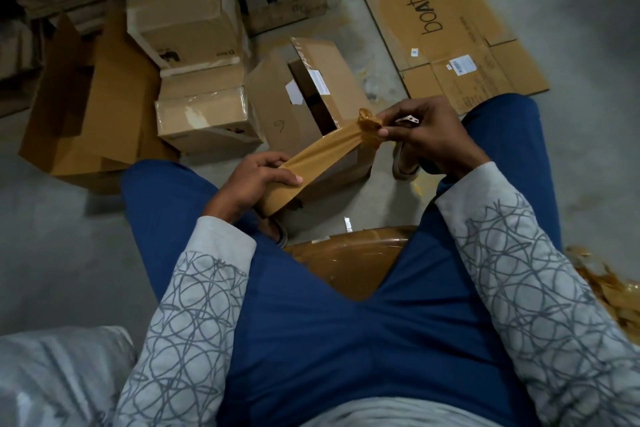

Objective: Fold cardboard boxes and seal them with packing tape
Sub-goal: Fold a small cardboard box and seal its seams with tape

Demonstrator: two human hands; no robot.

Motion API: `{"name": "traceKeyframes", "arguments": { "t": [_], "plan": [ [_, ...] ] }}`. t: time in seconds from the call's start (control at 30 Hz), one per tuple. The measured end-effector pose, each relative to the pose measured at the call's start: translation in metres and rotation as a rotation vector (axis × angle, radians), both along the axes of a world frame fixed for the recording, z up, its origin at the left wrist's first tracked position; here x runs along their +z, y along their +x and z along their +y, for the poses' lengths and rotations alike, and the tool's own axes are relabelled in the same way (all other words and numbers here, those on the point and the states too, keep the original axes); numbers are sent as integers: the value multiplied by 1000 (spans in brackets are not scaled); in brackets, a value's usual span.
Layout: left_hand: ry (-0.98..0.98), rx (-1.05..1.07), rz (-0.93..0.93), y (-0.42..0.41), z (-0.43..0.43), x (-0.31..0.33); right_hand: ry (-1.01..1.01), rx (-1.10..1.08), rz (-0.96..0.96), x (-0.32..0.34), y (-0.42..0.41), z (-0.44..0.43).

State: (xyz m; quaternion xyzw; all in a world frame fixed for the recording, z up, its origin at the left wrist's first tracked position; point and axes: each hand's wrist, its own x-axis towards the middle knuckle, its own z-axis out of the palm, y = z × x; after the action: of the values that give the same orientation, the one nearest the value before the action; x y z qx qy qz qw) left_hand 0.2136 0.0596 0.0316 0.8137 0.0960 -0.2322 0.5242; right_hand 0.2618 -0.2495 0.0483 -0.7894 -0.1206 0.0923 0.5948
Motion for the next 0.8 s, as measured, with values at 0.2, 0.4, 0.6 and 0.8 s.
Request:
{"name": "traceKeyframes", "arguments": {
  "t": [0.2, 0.4, 0.6, 0.8],
  "plan": [
    [98, 122, -48, 5, 15, 0, -85, 205, 47, 23, -14, -5],
    [-44, -60, -53, -1, 6, 31, 18, 205, 138, 16, -34, 2],
    [-364, -203, -104, -9, -58, 30, 170, 111, 163, 6, -32, 22],
    [-88, -10, -383, -2, -78, -1, -128, -57, 42, -3, -36, 40]
  ]
}}
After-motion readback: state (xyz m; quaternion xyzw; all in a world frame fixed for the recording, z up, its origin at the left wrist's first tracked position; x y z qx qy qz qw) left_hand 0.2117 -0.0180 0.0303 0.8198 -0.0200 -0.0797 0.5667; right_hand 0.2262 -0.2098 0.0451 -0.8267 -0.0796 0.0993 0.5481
